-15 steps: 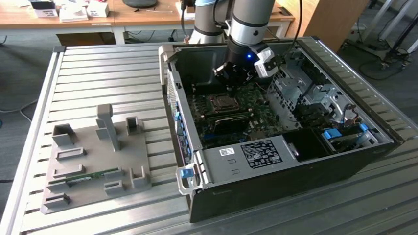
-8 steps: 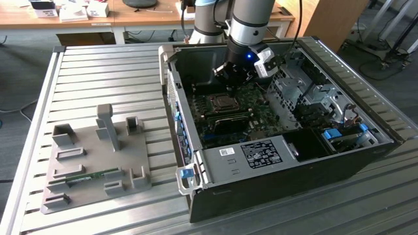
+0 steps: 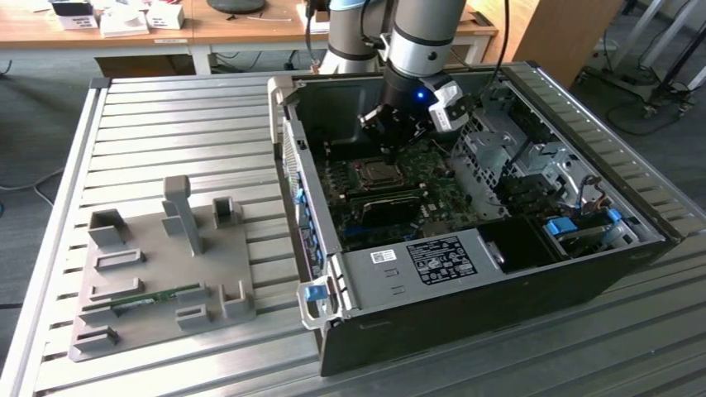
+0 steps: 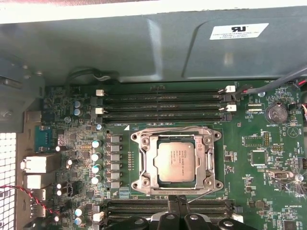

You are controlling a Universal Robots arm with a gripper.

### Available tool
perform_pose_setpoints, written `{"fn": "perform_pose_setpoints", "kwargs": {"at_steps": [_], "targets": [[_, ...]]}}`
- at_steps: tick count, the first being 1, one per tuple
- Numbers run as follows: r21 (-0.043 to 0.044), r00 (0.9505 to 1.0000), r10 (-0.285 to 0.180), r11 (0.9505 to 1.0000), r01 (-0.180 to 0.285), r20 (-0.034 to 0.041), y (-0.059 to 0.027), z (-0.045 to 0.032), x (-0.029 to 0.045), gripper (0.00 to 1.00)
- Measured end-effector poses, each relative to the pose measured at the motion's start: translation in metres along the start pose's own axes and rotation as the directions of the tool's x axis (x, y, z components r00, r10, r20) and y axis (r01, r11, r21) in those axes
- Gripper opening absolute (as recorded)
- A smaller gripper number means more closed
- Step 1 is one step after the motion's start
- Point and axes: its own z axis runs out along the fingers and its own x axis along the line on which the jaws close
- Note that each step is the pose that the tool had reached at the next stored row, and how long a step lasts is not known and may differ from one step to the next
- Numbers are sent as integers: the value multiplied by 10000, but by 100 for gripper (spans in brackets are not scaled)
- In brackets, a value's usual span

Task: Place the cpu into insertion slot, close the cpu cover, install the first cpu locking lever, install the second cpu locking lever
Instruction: 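Install the second cpu locking lever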

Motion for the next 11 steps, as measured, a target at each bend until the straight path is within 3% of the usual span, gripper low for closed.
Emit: {"fn": "perform_pose_setpoints", "kwargs": {"at_steps": [11], "targets": [[-1,10000,0,10000,0,-11,-40,-1,3,11]]}}
